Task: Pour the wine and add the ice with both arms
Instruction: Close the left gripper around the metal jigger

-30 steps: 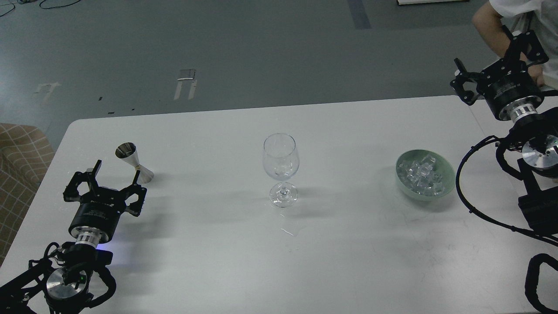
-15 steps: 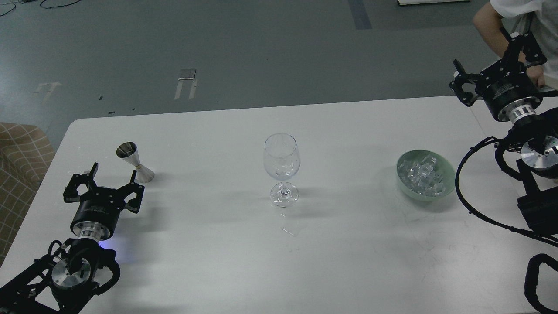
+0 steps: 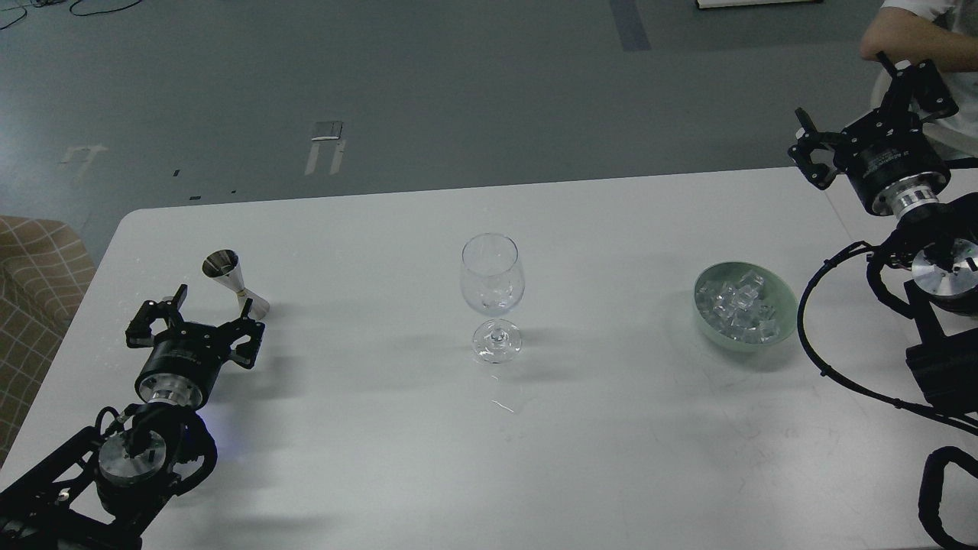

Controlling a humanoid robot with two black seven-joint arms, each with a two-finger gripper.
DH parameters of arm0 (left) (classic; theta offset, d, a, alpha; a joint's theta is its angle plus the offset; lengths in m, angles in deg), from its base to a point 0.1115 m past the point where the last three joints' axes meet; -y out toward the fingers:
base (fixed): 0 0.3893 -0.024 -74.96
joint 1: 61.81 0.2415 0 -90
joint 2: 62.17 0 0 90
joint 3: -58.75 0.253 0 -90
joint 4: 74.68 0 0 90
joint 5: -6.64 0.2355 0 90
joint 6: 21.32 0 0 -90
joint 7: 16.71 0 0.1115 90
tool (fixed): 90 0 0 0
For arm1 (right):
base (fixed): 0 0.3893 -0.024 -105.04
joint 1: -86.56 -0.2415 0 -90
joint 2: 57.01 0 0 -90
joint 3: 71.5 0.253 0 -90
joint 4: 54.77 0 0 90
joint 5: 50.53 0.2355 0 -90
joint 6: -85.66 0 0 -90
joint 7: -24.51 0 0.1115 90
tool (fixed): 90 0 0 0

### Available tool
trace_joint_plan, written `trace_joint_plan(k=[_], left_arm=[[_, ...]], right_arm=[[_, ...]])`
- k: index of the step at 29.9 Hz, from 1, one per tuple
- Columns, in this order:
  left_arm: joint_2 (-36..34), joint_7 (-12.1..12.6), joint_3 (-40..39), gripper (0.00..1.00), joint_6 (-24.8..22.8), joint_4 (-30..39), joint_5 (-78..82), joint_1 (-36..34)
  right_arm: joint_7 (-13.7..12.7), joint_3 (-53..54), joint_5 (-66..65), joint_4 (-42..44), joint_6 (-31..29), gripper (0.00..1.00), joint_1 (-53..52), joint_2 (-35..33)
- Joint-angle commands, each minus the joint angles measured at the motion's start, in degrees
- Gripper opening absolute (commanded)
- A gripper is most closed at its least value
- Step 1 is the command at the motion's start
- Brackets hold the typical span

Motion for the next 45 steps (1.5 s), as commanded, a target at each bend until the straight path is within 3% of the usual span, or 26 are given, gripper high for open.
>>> trace_joint_plan(k=[1, 14, 30, 45], left_arm=[[-0.1, 1.72, -0.11, 0.87, 1.79, -0.42, -0.08, -1.34], [0.78, 2.07, -1.07, 0.88, 3.91, -1.56, -0.52, -2.84], [6.49, 4.27, -4.95, 0.88, 1.54, -6.49, -0.34, -3.01], [8.87, 4.18, -6.88, 0.78, 1.36, -9.65, -0.25, -3.1]], right_arm=[[0.06, 0.01, -0.08, 0.11, 0.0, 1.0, 0.2, -0.15], [-1.17, -0.34, -0.34, 0.03, 0.09, 1.0, 0.2, -0.24], [-1.25, -0.34, -0.52, 0.47, 0.79, 1.0, 0.11, -1.82], [-1.25, -0.43, -0.52, 1.87, 0.79, 1.0, -0.42, -2.61]])
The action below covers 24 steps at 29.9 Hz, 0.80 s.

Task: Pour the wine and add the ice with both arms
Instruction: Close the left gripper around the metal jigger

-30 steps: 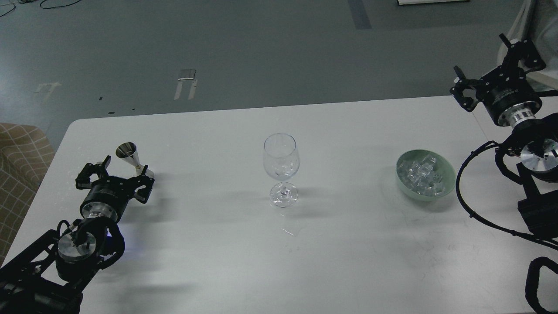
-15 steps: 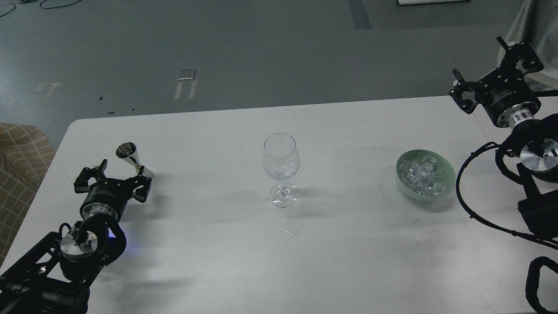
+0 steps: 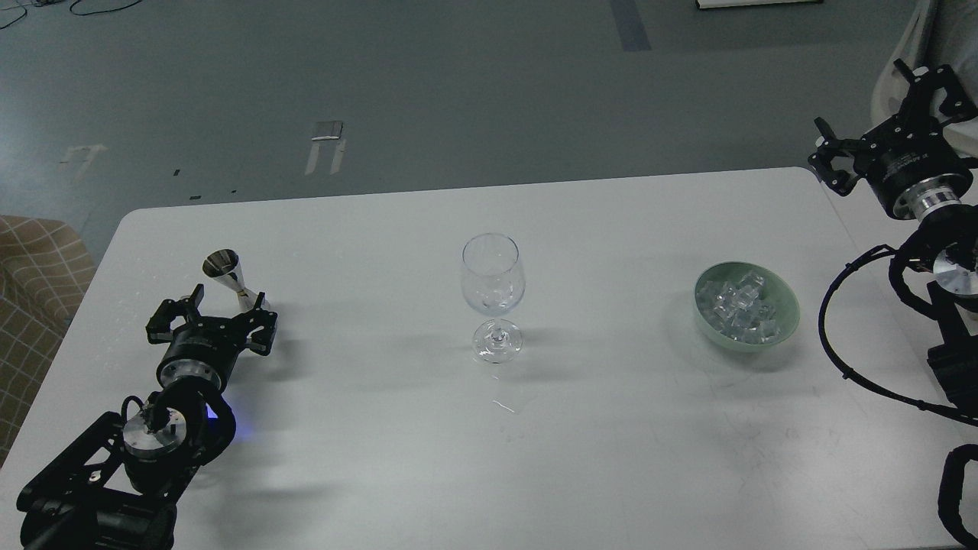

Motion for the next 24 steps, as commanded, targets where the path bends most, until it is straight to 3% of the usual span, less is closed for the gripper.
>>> trace_joint_plan(k=[1, 7, 11, 19, 24], left_arm=[[0.99, 0.09, -0.33, 0.78, 0.0, -1.3, 0.17, -0.41], [1.17, 0.09, -0.33, 0.76, -0.09, -1.39, 0.35, -0.59], [1.17, 0.09, -0.33, 0.82, -0.09, -1.39, 0.43, -0.77], [1.17, 0.0, -0.33, 0.82, -0.18, -1.39, 0.43, -0.94], [1.26, -0.08, -0.33, 0.74, -0.09, -1.39, 0.35, -1.29]], right_arm=[[0.01, -0.13, 0.0, 0.05, 0.0, 1.0, 0.23, 0.02], [0.01, -0.31, 0.0, 0.05, 0.0, 1.0, 0.58, -0.07], [0.01, -0.31, 0.0, 0.05, 0.0, 1.0, 0.5, -0.07], [0.01, -0.31, 0.0, 0.05, 0.0, 1.0, 0.5, -0.07], [0.01, -0.31, 0.09, 0.05, 0.0, 1.0, 0.5, -0.15]])
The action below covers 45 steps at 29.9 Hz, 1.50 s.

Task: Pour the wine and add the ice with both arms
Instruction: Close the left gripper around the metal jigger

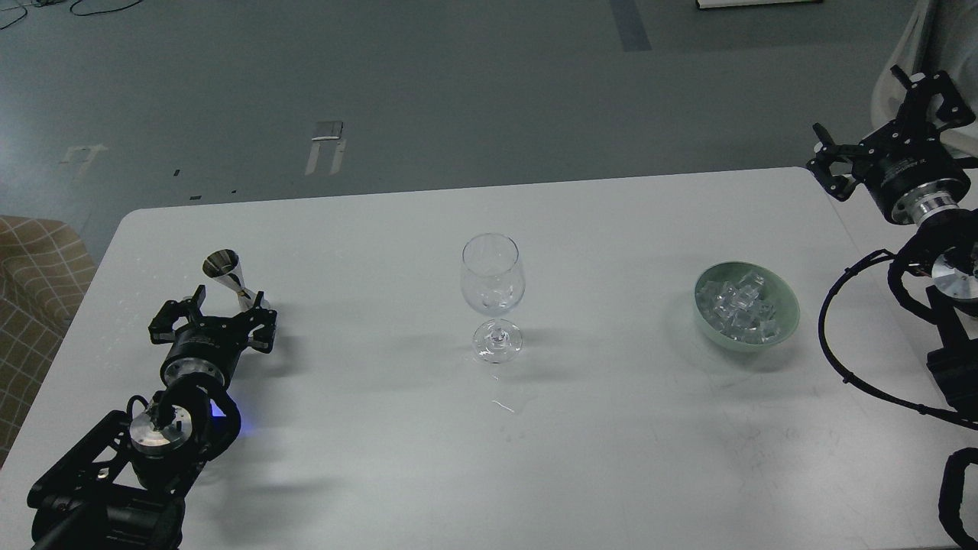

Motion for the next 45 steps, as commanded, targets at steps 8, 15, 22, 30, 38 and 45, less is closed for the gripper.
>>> trace_joint_plan(k=[8, 15, 22, 30, 38, 45], left_arm=[[1.94, -0.62, 0.17, 0.73, 0.69, -0.26, 0.08, -2.62], [2.11, -0.27, 0.08, 0.73, 0.16, -2.81, 0.17, -2.8], [2.03, -0.01, -0.45, 0.72, -0.45, -4.3, 0.17, -2.89], [2.11, -0.01, -0.45, 0.68, -0.45, -4.22, 0.17, -3.33], [3.43, -0.01, -0.45, 0.7, -0.45, -5.97, 0.26, -4.29], [4.14, -0.53, -0.45, 0.76, -0.63, -7.46, 0.26, -5.17]], right_arm=[[0.0, -0.08, 0.08, 0.0, 0.0, 1.0, 0.18, -0.1], [0.0, -0.08, 0.17, -0.09, 0.0, 1.0, 0.27, -0.36], [0.0, 0.0, 0.26, -0.18, 0.0, 1.0, 0.71, -0.45], [-0.08, -0.08, 0.26, -0.18, 0.0, 1.0, 0.8, -0.45], [-0.08, -0.08, 0.26, -0.18, 0.0, 1.0, 1.15, -0.45], [-0.08, -0.08, 0.26, -0.09, 0.0, 1.0, 1.23, -0.45]])
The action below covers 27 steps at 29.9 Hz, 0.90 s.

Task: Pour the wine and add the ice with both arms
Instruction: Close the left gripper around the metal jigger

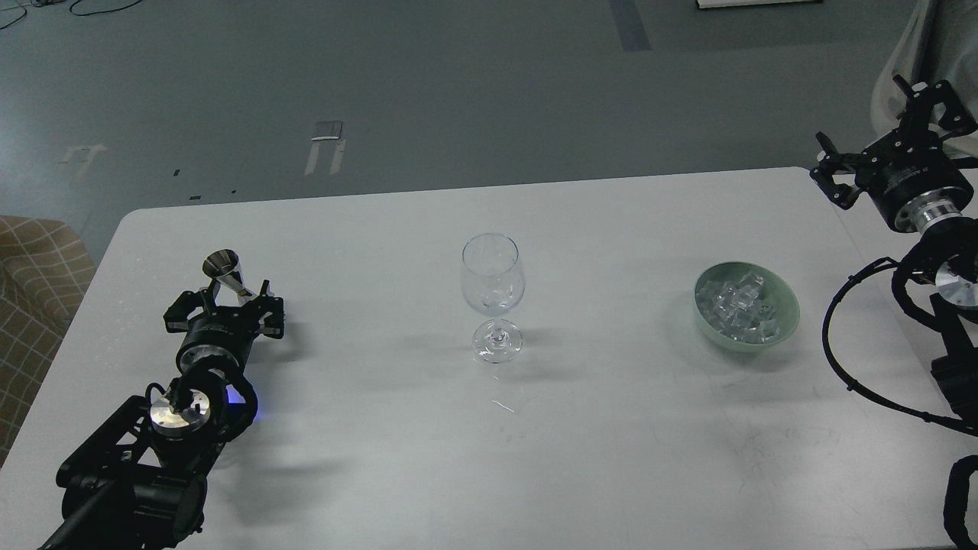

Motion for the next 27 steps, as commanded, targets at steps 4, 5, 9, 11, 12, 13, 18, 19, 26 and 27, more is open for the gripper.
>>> trace_joint_plan(k=[4, 5, 9, 11, 12, 13, 18, 19, 26, 27], left_arm=[[0.1, -0.15, 0.01, 0.76, -0.46, -1.97, 0.12, -1.08], [0.1, -0.15, 0.01, 0.76, -0.46, -1.97, 0.03, -1.08], [0.01, -0.15, 0.01, 0.73, -1.6, -2.06, 0.03, -1.08], [0.01, -0.23, 0.01, 0.73, -1.6, -2.06, 0.03, -1.08], [0.01, -0.24, -0.07, 0.72, -1.77, -2.06, 0.03, -1.08], [0.01, -0.24, -0.08, 0.72, -1.78, -2.06, 0.03, -1.08], [0.01, -0.15, -0.08, 0.69, -2.21, -2.06, 0.03, -1.08], [0.01, -0.15, -0.08, 0.69, -2.3, -2.06, 0.03, -1.08], [0.1, 0.38, -0.95, 0.64, -3.09, -2.06, 0.03, -1.0], [0.1, 0.38, -0.95, 0.62, -3.36, -2.06, 0.03, -1.0]], right_arm=[[0.0, 0.0, 0.0, 0.01, 0.0, 1.0, 0.07, 0.0], [0.0, 0.0, 0.0, 0.01, 0.0, 1.0, 0.16, 0.0], [0.0, 0.0, 0.0, 0.01, 0.0, 1.0, 0.25, 0.0], [0.0, 0.0, 0.0, -0.07, 0.0, 1.0, 0.25, 0.0], [0.0, 0.0, 0.0, -0.16, 0.0, 1.0, 0.33, 0.08], [0.0, 0.0, 0.0, -0.16, 0.0, 1.0, 0.33, 0.17], [0.0, 0.09, 0.09, -0.25, 0.0, 1.0, 0.33, 0.09], [0.0, 0.09, 0.09, -0.16, 0.0, 1.0, 0.33, 0.0], [0.0, 0.27, 0.18, -0.07, 0.0, 1.0, -0.02, -0.79], [0.0, 0.27, 0.18, -0.07, 0.0, 1.0, -0.02, -0.79]])
